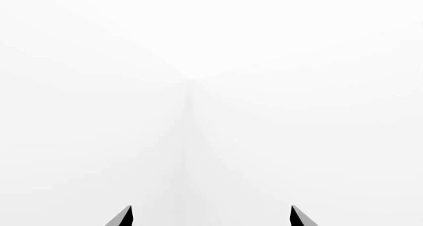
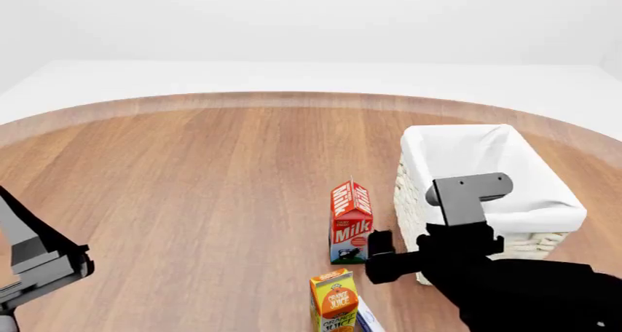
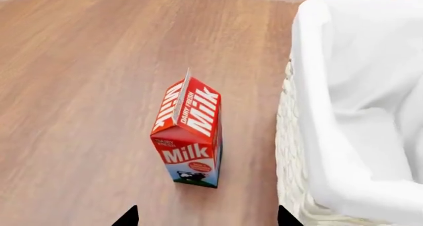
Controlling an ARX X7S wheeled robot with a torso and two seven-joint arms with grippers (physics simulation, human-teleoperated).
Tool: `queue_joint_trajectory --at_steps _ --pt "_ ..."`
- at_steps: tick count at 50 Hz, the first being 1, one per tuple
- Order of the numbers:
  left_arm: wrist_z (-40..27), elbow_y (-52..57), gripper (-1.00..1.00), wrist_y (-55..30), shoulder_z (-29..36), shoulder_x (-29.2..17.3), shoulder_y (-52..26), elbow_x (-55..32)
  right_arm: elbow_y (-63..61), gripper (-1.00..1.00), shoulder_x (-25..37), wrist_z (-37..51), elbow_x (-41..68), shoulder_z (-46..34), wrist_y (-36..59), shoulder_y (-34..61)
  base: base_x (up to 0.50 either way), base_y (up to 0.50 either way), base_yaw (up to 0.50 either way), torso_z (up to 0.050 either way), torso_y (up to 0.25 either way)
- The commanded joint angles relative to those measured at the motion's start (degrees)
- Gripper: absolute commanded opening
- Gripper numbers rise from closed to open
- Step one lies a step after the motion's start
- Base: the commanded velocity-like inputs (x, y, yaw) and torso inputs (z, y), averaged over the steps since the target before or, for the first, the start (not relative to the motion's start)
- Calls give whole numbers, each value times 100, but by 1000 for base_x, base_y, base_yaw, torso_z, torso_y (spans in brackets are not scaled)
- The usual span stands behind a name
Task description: Pick up the cream cheese box and the butter, and put them in the basket.
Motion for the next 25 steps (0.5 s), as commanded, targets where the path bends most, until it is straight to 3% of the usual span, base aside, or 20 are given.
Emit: queue_joint_trajectory --at_steps 1,25 --pt "88 -44 100 63 -118 91 13 88 238 100 -81 -364 -513 -53 -14 -183 0 0 0 0 0" --pt "33 -63 100 47 -74 37 27 74 522 100 -13 -817 -1190 -472 -144 -617 0 0 0 0 0"
